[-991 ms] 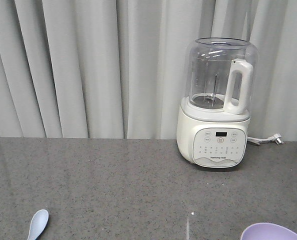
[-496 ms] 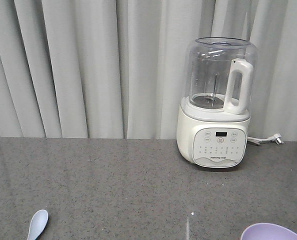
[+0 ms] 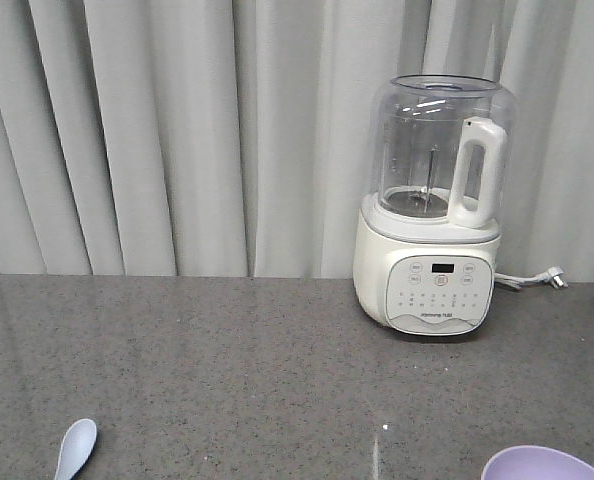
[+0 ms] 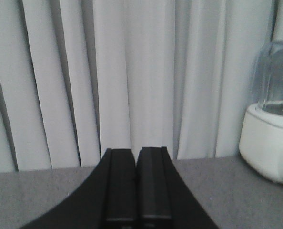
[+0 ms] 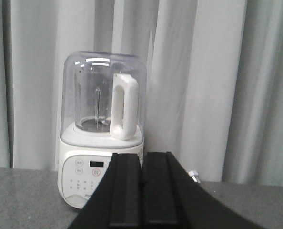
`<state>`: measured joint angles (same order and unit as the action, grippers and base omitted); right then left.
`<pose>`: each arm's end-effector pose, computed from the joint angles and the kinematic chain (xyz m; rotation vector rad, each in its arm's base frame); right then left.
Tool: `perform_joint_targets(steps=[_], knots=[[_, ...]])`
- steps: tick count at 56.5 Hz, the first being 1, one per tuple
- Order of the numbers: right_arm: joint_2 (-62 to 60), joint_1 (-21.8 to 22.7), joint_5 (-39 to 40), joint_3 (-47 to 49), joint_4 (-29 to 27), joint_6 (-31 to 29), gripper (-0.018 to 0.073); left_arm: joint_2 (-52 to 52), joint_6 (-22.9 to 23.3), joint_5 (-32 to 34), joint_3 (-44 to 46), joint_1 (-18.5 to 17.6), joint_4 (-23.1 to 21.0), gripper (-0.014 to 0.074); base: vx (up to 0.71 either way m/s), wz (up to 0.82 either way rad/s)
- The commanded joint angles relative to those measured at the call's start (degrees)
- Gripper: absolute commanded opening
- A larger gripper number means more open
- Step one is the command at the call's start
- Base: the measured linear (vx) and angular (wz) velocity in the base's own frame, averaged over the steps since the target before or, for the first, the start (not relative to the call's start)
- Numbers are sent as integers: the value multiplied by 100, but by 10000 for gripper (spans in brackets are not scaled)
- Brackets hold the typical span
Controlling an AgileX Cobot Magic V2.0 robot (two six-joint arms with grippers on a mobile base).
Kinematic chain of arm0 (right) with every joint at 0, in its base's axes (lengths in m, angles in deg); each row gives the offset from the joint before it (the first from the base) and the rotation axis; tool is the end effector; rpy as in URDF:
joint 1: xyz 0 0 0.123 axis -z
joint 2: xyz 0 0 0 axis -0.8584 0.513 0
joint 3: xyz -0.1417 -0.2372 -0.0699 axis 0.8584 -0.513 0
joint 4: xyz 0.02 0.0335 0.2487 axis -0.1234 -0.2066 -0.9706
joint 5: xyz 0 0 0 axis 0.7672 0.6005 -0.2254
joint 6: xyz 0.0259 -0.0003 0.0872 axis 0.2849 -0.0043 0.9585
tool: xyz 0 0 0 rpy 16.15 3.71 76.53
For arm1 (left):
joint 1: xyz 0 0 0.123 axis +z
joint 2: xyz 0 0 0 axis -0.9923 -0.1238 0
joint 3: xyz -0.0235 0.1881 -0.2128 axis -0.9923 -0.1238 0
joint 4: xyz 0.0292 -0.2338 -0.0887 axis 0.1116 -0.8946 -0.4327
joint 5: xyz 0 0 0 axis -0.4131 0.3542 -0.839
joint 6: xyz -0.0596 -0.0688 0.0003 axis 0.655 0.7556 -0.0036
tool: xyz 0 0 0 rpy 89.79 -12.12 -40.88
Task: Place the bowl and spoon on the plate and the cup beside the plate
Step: 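Lower the left gripper over the pale blue spoon and right over bowl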
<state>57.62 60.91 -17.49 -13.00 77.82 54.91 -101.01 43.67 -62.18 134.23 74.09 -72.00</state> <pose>0.1313 -0.0047 0.3697 -0.0288 1.5141 -0.0890 0.1619 -0.0260 0.4021 0.1021 1.5966 -0.1543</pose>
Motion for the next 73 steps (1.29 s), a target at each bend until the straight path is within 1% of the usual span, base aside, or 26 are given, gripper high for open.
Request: perform_joint_targets(steps=[1,7,12,14,18,20,21,27,31,35,42,45,48,54,58,63,69,73], knots=[[229,26,436,188,52,-31,-5,-225,-3,564,229,-5,-12,5,0,0],[298,26,409,188,52,-31,25,-381,-3,620,229,-5,-12,40,0,0],[298,26,402,188,57,-31,87,-436,-3,620,229,-5,-12,117,0,0],[298,26,380,188,57,-31,128,-444,-3,620,229,-5,-12,152,0,0],[298,26,361,188,57,-31,235,-444,-3,642,229,-5,-12,254,0,0],[298,26,340,188,57,-31,314,-444,-3,647,229,-5,-12,313,0,0],[298,26,333,188,57,-31,337,-444,-3,647,229,-5,-12,343,0,0],[298,26,221,188,57,-31,539,-444,-3,611,229,-5,-12,507,0,0],[298,26,221,188,57,-31,633,-448,-3,643,219,-5,-12,571,0,0],[298,26,258,188,57,-31,678,-465,15,664,219,-5,-50,601,0,0],[298,26,221,188,7,74,676,-501,59,524,225,-5,-116,588,0,0],[298,11,147,188,-16,113,662,-519,59,328,295,-5,-116,582,0,0],[298,-27,25,188,-22,113,644,-635,59,-88,515,-5,-116,577,0,0],[387,-140,-228,188,-22,88,599,-1153,59,-1205,1216,-5,-116,576,0,0],[499,-140,-286,188,-11,88,580,-1671,59,-2115,1682,-5,-116,576,0,0],[661,-140,-344,188,-11,88,575,-2319,73,-3046,2038,-5,-116,576,0,0],[833,-140,-339,188,-11,88,575,-2950,294,-3454,2029,-5,-102,576,0,0],[887,-140,-339,188,-11,88,575,-3346,308,-3572,2029,-5,-102,576,0,0]])
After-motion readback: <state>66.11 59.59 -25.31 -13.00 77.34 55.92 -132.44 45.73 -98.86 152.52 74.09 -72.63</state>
